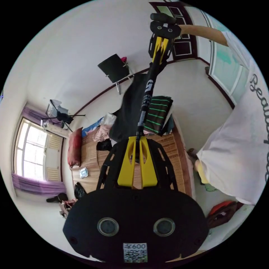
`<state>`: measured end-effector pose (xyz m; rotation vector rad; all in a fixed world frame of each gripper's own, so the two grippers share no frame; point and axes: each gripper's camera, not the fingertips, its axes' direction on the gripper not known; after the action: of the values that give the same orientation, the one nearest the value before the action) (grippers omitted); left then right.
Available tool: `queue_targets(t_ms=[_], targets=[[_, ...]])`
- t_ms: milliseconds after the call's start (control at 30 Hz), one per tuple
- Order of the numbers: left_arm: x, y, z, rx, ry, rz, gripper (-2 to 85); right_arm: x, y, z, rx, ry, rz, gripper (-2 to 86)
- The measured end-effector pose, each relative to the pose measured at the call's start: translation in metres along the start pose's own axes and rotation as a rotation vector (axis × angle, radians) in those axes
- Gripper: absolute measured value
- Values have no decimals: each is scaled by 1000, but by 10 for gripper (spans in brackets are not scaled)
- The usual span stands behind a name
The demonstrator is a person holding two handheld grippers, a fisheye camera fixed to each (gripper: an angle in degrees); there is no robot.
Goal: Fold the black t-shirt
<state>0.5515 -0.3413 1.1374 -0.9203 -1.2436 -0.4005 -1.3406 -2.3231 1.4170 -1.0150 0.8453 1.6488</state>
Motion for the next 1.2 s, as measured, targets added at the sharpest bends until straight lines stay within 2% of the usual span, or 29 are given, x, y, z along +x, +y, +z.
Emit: queue_targets(t_ms=[67, 133, 267, 333, 400, 567, 667, 833, 933, 1033, 1100, 1200], targets=[[3, 21, -2, 14, -20, 123, 29, -27, 0, -34, -41, 37, -78, -8], [-4, 36, 5, 15, 34, 163, 29, -34, -3, -53, -79, -14, -85, -8], [-41, 81, 49, 77, 229, 111, 28, -22, 10, -72, -77, -209, -20, -8], [-62, 91, 73, 78, 260, 74, 28, -10, 18, -74, -72, -218, -8, -8], [-82, 93, 97, 69, 215, 76, 29, 6, 28, -71, -71, -178, -12, -8], [-165, 74, 169, 17, -47, 88, 30, 91, 65, -51, -55, -17, 28, -8], [-198, 79, 212, 22, -93, 39, 29, 122, 91, -30, -18, 33, 61, -8], [-186, 116, 284, 68, -178, 13, 28, 115, 130, 10, 40, 215, 58, -8], [-135, 170, 351, 76, -129, -36, 28, 65, 151, 45, 86, 265, 82, -8], [-58, 231, 427, -10, -25, -34, 28, -7, 160, 95, 61, 218, 103, -8], [-34, 263, 463, -61, 17, -113, 27, -43, 159, 119, 22, 137, 59, -8], [-67, 293, 486, -71, 116, -362, 25, -39, 161, 120, 17, 151, 168, -8]])
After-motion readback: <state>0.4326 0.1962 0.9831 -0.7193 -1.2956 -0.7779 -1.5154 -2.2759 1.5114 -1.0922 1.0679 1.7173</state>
